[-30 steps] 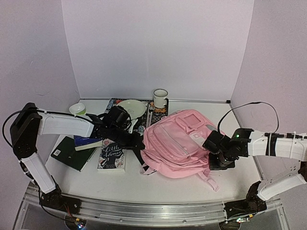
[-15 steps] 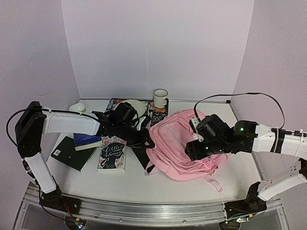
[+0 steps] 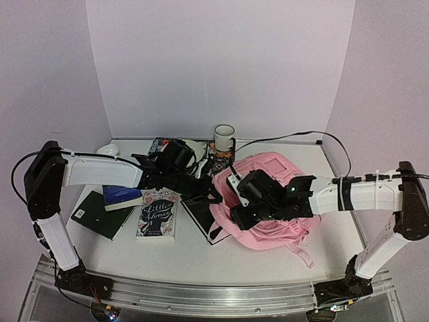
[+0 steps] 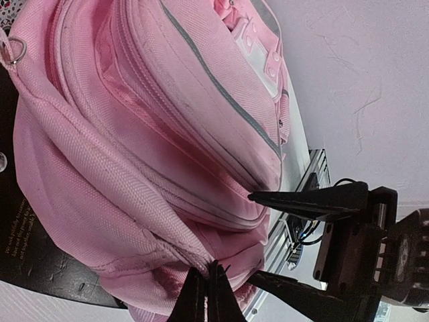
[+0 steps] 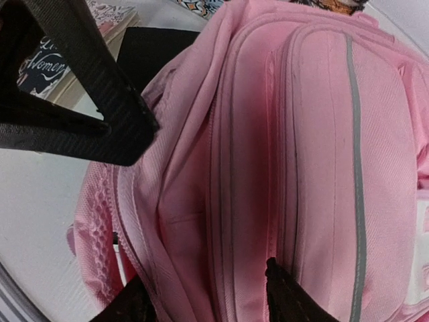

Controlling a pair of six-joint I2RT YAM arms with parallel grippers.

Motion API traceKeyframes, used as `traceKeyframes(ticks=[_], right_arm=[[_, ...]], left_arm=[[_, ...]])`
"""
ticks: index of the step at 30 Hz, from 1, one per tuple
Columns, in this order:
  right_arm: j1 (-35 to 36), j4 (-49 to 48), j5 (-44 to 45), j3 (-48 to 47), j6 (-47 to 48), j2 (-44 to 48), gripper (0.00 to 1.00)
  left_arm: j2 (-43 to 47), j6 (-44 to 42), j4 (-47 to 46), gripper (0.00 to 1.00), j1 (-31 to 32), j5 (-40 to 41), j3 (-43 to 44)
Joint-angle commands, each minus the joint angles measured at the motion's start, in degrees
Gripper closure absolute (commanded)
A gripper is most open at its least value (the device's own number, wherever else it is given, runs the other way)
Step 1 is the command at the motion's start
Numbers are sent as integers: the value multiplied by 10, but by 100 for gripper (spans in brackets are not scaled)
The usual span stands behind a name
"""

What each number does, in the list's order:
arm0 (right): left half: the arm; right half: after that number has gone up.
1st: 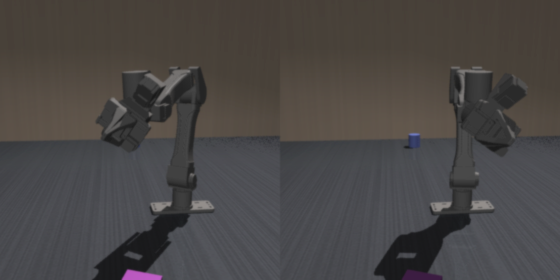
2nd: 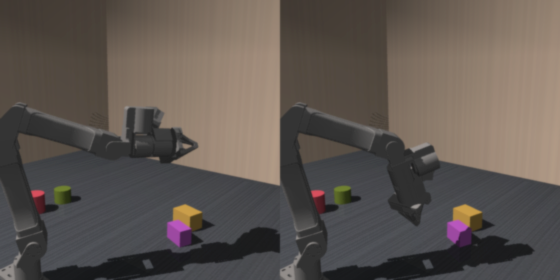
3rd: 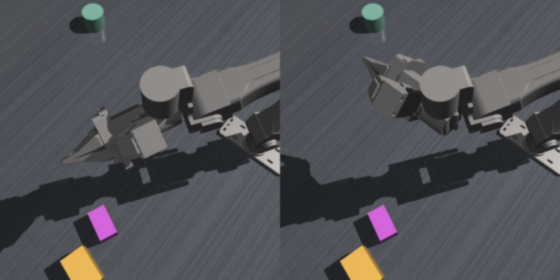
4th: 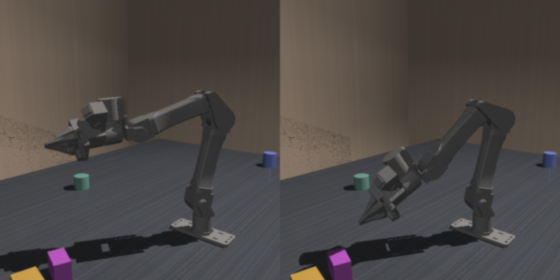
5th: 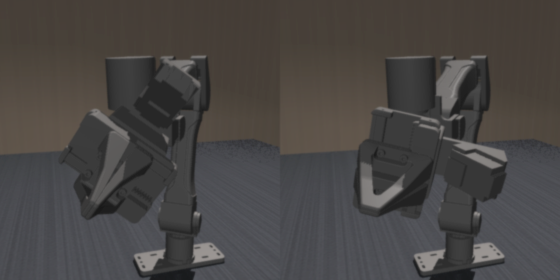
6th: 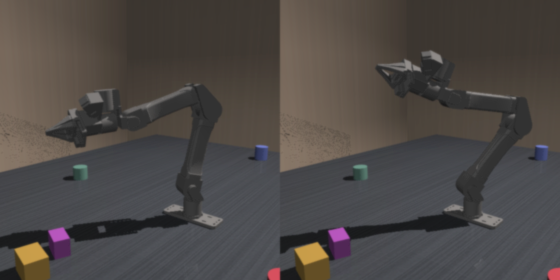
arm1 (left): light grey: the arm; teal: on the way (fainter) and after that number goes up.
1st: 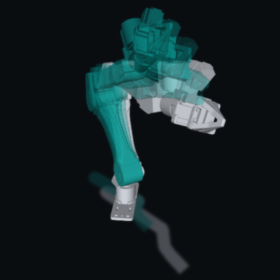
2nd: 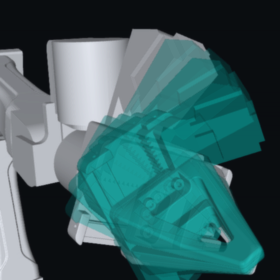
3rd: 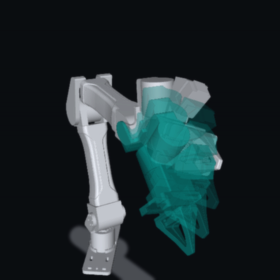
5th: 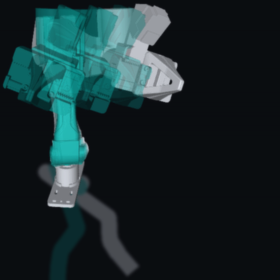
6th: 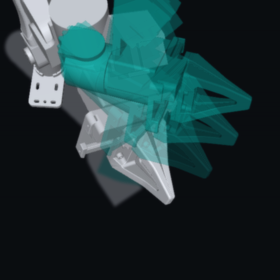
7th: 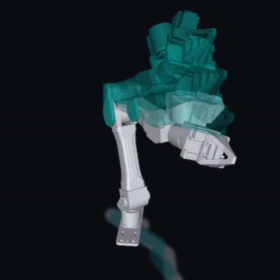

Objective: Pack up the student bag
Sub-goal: Open the largest pocket of the student bag.

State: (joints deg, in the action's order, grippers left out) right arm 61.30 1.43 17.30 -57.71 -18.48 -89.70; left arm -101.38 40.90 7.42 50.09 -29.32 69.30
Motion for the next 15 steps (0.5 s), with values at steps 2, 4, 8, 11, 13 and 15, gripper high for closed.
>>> traceKeyframes(ticks=[2,4,8,11,13,15], right_arm=[[0,17,99,-16,25,-22,65],[0,30,109,-11,21,-15,84],[0,35,92,-2,14,19,100],[0,35,75,0,13,43,100],[0,35,74,1,12,50,100],[0,35,71,-1,12,51,100]], left_arm=[[21,-4,-72,100,6,-22,6],[26,-9,-72,95,6,-12,-8],[30,-17,-70,77,6,27,-34],[21,-14,-68,62,6,50,-46],[5,-10,-68,55,6,54,-44],[-13,-7,-68,49,7,49,-35]])
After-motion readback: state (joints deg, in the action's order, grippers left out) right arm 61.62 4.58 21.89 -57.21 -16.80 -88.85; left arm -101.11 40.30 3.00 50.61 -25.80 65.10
